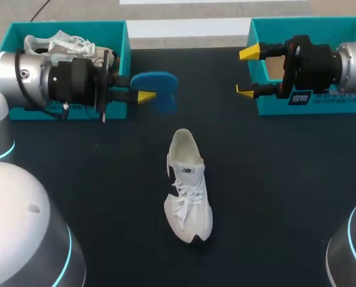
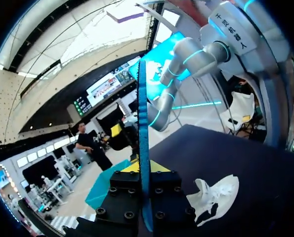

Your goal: Take the shoe out of the shoebox, open the shoe tongue, remove and reinsert the insole, then place the shoe into the shoebox

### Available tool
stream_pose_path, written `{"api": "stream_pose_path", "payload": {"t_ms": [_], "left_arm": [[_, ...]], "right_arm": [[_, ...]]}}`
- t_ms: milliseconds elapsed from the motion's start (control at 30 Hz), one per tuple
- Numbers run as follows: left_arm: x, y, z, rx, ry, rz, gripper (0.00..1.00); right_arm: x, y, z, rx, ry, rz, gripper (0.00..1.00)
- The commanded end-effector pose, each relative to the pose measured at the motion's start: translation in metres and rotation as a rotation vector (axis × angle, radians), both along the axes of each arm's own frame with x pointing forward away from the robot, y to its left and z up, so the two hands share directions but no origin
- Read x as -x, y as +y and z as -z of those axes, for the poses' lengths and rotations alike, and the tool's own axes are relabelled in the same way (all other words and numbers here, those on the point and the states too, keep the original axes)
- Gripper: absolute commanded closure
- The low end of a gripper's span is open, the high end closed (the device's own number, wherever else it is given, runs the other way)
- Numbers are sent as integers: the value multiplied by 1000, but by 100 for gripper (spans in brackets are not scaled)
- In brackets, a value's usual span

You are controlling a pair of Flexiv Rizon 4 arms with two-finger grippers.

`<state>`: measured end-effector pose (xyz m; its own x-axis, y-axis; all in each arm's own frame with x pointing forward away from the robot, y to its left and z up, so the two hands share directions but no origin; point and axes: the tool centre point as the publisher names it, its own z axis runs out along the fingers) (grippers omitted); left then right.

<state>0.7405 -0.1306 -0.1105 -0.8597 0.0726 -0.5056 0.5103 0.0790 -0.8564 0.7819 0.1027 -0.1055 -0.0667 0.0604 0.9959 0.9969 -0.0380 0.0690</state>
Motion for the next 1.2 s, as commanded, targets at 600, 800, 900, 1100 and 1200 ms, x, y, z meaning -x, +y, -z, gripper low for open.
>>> {"api": "stream_pose_path", "payload": {"t_ms": [600, 800, 900, 1100, 1200], "left_arm": [[-7, -4, 7, -124, 1584, -64, 100], [-8, -5, 3, -107, 1722, -48, 100], [-6, -6, -1, -113, 1834, -21, 100], [-5, -7, -2, -120, 1887, 1, 100], [-5, -7, -2, -120, 1887, 1, 100]], "right_arm": [[0, 1, 0, 1, 0, 2, 0], [0, 1, 0, 1, 0, 2, 0], [0, 1, 0, 1, 0, 2, 0], [0, 1, 0, 1, 0, 2, 0], [0, 1, 0, 1, 0, 2, 0]]}}
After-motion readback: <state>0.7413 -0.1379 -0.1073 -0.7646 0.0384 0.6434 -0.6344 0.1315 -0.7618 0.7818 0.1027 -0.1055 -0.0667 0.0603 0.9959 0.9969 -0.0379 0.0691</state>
